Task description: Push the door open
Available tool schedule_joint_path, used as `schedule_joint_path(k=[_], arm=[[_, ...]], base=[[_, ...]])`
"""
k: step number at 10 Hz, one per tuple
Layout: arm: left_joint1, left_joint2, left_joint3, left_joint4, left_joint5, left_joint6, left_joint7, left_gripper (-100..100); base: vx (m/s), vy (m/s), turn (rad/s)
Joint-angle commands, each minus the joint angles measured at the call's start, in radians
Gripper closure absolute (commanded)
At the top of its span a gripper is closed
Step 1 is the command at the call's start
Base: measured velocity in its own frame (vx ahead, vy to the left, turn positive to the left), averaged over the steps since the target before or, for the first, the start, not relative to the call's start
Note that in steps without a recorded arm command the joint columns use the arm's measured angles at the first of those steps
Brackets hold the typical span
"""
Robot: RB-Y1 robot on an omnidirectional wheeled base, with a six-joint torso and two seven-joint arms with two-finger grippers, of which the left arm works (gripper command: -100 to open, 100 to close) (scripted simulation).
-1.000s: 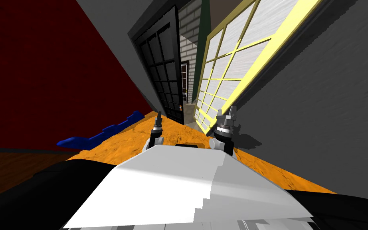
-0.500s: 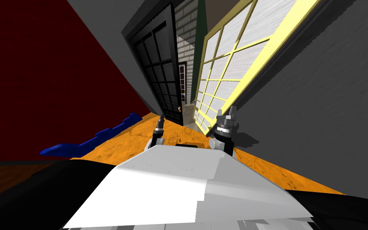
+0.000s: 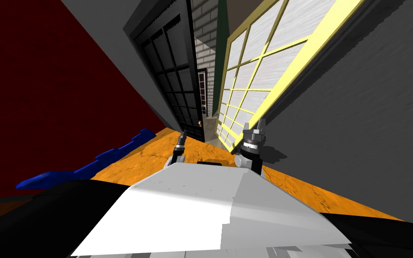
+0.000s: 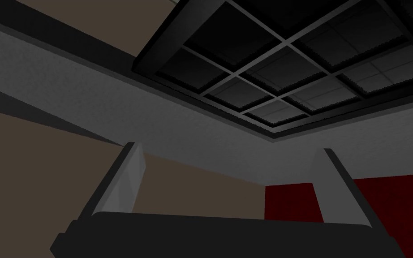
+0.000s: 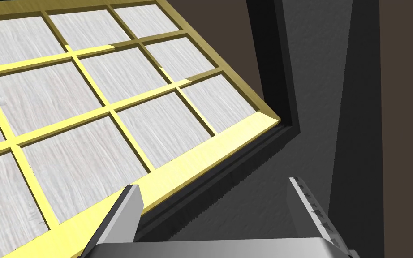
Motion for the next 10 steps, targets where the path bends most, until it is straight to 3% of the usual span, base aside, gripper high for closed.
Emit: schedule_joint_path(k=[1, 10], arm=[[-0.011, 0.005, -0.005, 0.048, -0.003, -0.015, -0.038, -100], [-0.061, 0.043, -0.024, 0.293, -0.01, -0.088, -0.222, -100]], base=[[0.1, 0.021, -0.076], [0.095, 0.027, -0.077]])
